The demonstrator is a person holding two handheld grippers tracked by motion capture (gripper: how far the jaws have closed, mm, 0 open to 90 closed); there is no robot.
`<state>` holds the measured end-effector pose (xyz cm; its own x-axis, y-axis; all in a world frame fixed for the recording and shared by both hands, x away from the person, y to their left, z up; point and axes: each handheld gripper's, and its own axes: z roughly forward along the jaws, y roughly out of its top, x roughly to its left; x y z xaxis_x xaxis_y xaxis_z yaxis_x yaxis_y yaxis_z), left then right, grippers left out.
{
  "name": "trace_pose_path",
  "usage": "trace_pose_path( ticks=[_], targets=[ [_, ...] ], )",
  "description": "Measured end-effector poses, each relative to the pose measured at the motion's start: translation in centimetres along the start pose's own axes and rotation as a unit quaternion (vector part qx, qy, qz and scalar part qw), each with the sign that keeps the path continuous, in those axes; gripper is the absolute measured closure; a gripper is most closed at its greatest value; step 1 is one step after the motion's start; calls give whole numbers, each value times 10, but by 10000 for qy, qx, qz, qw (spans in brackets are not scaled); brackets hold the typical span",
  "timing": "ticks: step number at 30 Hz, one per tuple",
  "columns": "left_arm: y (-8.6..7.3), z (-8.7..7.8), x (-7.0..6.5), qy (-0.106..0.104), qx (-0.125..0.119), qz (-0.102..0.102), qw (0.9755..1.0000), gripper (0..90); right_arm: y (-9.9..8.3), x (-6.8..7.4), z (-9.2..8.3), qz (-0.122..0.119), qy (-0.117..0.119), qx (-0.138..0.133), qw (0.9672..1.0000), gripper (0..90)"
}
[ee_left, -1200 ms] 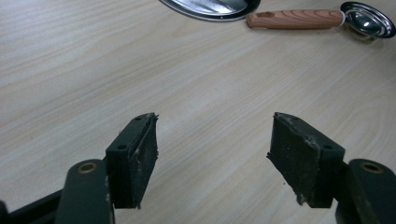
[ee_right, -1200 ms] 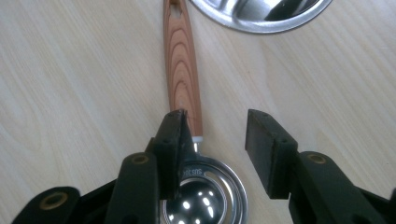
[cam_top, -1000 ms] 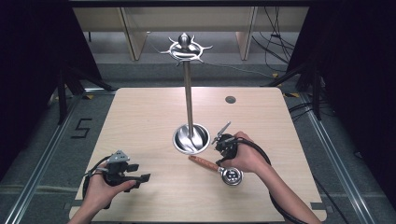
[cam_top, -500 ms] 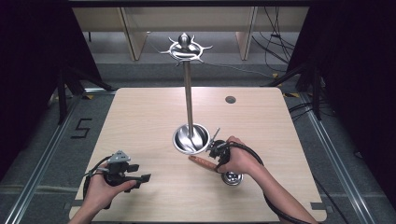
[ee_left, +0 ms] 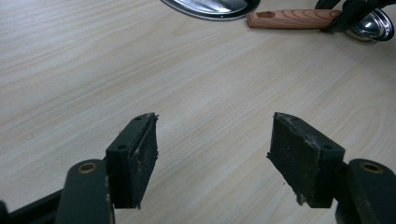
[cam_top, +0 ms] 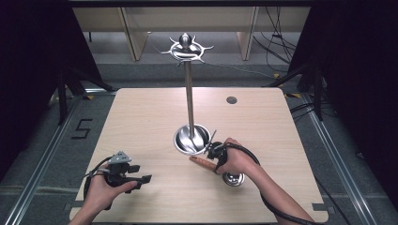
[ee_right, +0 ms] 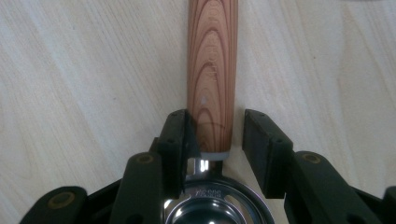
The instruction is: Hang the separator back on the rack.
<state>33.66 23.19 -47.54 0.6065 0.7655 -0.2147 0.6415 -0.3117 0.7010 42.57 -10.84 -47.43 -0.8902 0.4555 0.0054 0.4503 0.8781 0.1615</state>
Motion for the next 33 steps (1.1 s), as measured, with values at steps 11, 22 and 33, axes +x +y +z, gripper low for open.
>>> trace_pose_path(
  ticks=[11, 22, 33],
  targets=[
    [0, 0, 0, 21, 6, -4, 10000, 314, 0, 0, 2, -77, 56, -43, 9999, 691],
    [0, 0, -1, 17, -53, -28, 10000, 314, -14, 4, -10, -83, -160, -352, 9992, 697],
    [0, 0, 0, 8, -12, -12, 10000, 314, -48, 2, -31, 406, -429, -1357, 9890, 699]
  ],
)
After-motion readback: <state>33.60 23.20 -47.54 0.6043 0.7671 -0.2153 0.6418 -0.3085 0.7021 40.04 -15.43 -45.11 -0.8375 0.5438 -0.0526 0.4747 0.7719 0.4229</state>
